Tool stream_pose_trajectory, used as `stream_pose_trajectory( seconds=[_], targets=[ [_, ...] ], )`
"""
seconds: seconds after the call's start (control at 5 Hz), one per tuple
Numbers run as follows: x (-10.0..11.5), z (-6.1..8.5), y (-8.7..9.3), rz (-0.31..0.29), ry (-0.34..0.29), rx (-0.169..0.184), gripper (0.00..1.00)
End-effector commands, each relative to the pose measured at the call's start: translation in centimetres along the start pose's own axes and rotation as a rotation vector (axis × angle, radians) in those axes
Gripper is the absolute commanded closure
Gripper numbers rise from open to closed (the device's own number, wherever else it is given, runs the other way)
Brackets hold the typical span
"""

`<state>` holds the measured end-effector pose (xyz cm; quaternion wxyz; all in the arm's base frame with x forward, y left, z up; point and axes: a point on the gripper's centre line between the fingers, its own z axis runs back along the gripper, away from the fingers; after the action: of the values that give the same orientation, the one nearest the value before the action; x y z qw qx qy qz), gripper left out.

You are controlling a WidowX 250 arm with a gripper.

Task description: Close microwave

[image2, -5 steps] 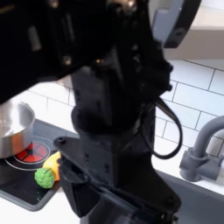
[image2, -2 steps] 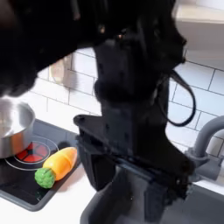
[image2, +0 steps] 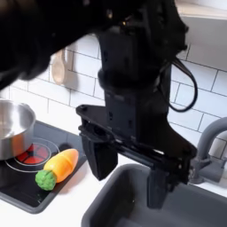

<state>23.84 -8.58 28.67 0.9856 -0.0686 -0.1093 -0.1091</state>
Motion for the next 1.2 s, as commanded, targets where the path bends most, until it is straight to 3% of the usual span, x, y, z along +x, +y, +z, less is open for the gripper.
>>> stream_pose_trajectory(
  seconds=[0.0, 0.4, 1.0],
  targets=[
    [0.8, 0.4, 0.9, 0.047, 0.001, 0.016, 0.00],
    [1.0, 1.2, 1.6, 0.093, 0.003, 0.022, 0.00],
    [2.0, 0.4, 3.0, 0.149, 0.044, 0.006, 0.00]
  ],
)
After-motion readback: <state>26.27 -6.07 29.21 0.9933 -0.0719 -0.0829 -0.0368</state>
